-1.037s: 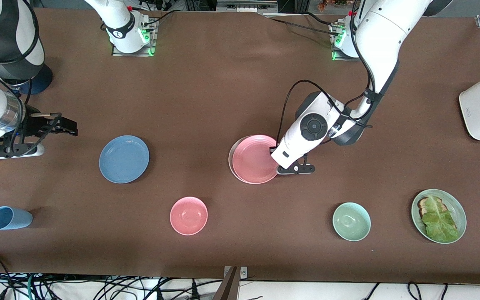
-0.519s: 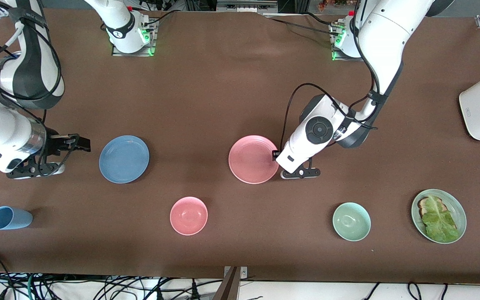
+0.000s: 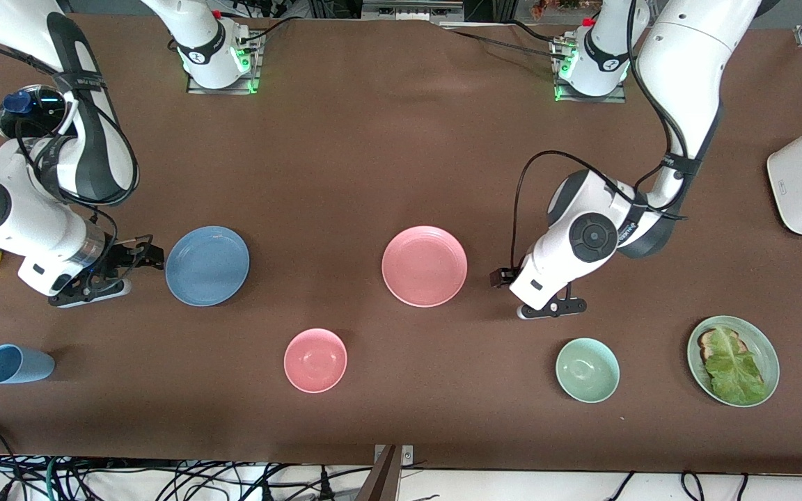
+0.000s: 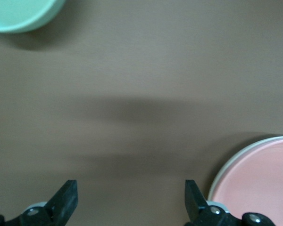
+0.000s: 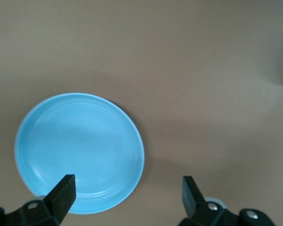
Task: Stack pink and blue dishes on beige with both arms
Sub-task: 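Withdraw the left gripper while the right gripper reaches the blue plate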
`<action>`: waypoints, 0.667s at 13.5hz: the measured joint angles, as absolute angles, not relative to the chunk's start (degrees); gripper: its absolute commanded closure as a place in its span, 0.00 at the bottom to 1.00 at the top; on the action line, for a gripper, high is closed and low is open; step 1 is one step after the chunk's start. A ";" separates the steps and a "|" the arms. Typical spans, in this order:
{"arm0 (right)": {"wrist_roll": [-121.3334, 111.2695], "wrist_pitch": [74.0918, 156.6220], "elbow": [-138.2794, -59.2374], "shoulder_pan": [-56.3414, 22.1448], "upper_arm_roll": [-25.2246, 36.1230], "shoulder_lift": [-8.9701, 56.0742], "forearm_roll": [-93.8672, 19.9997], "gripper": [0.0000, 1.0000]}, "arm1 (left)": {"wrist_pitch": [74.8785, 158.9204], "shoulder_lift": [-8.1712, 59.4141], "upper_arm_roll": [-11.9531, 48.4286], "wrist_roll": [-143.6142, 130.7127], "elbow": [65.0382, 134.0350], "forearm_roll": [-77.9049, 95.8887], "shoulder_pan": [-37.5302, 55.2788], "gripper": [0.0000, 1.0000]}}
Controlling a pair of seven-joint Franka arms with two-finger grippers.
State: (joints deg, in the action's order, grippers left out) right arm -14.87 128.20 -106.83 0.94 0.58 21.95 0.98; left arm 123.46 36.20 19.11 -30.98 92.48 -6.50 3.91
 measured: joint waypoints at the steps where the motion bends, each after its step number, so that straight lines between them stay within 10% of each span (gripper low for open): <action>1: -15.59 130.39 -108.70 1.65 0.61 22.16 0.84 0.00 | 122.11 35.77 19.08 -29.05 92.48 -6.51 2.70 0.00; 9: -17.97 144.39 -117.27 3.69 0.67 27.87 -0.49 0.18 | 111.53 30.60 18.92 -16.35 92.17 -6.52 -10.20 0.00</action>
State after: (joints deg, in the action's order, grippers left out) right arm -17.97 144.39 -117.27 3.69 0.67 27.87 -0.49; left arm 111.53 30.60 18.92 -16.35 92.17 -6.52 -10.20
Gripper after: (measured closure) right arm 0.079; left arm 0.000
